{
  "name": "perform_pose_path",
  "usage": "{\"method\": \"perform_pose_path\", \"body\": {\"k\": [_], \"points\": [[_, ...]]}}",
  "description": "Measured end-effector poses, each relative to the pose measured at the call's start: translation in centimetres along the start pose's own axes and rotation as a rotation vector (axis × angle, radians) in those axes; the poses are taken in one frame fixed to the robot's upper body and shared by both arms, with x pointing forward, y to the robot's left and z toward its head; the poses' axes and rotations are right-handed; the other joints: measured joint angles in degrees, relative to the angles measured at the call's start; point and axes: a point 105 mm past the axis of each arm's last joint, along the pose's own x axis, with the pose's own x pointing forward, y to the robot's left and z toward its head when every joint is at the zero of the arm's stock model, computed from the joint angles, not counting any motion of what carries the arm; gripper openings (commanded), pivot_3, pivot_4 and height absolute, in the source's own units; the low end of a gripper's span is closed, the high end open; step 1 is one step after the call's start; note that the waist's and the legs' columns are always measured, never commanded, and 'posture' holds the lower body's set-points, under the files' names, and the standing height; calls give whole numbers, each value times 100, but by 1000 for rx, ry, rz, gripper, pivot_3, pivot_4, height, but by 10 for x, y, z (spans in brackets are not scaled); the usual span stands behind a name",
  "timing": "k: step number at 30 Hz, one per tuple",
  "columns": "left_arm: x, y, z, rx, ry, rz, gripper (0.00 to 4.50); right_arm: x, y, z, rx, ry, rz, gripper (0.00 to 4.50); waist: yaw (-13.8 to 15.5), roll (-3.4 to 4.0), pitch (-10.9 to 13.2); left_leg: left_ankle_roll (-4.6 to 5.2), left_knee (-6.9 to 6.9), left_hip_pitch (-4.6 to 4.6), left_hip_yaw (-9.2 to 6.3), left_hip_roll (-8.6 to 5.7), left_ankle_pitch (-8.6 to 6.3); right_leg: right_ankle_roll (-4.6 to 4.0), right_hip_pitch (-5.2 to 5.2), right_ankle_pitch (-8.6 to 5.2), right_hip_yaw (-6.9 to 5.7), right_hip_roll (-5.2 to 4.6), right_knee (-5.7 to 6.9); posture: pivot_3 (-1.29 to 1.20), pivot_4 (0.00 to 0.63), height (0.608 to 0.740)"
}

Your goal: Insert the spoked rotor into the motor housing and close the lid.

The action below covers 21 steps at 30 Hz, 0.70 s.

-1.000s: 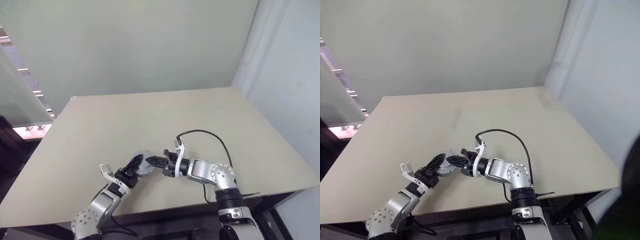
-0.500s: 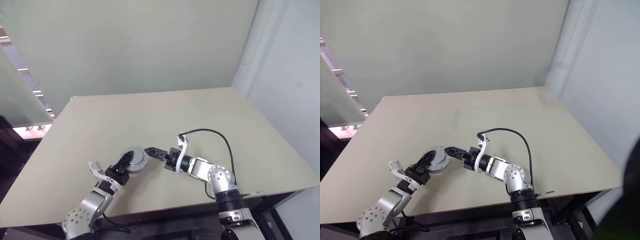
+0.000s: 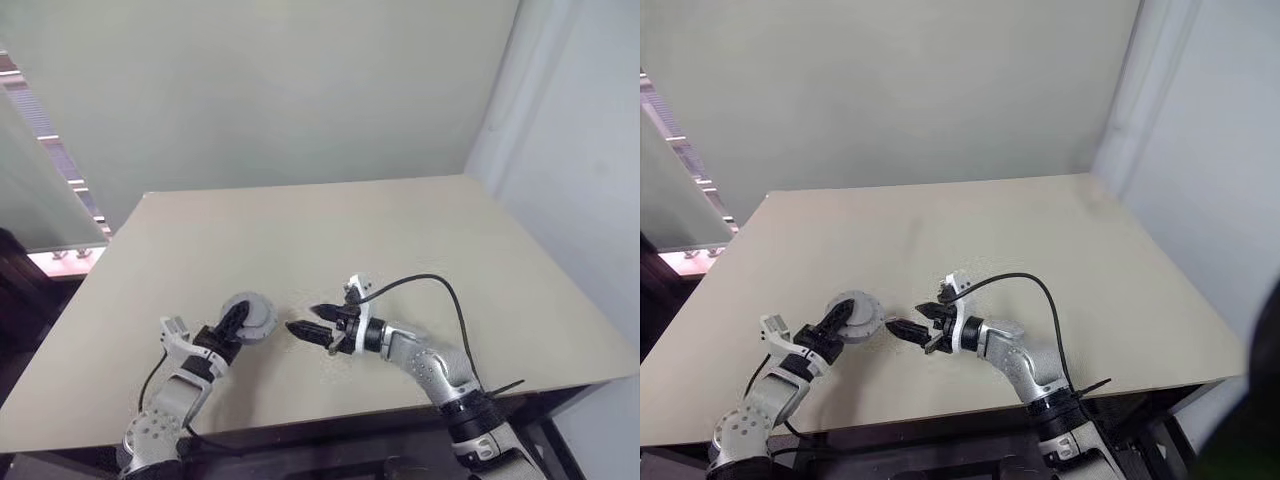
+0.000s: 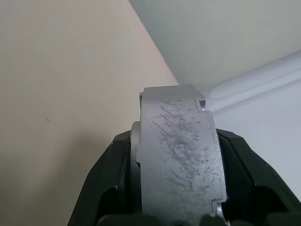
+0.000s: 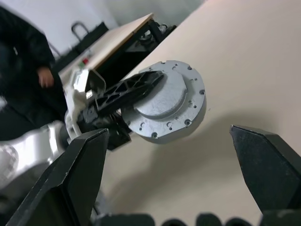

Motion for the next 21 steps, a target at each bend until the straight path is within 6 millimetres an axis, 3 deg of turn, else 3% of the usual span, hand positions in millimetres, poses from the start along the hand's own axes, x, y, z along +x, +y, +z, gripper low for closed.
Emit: {"method": "perform_pose_path", "body": {"k": [9, 18, 21], "points": [[8, 1, 18, 114, -102, 37, 2026, 2, 4, 0, -176, -4, 15, 4500, 6, -15, 4, -1, 2, 2, 0, 0, 0, 0, 2, 1, 1, 0, 2, 0, 0, 740], [2, 49, 41, 324, -146, 297, 2026, 2, -2, -3, -288, 14, -20, 4500, 26, -33, 2, -1, 2, 5, 0, 0, 1, 0, 3, 2, 1, 0, 4, 0, 0, 740], [2, 55, 39, 344, -137, 322, 2026, 1, -4, -5, -302, 25, -26, 4500, 83, -40, 2, -1, 2, 4, 0, -2, 1, 0, 2, 2, 1, -2, 4, 0, 0, 740]]}}
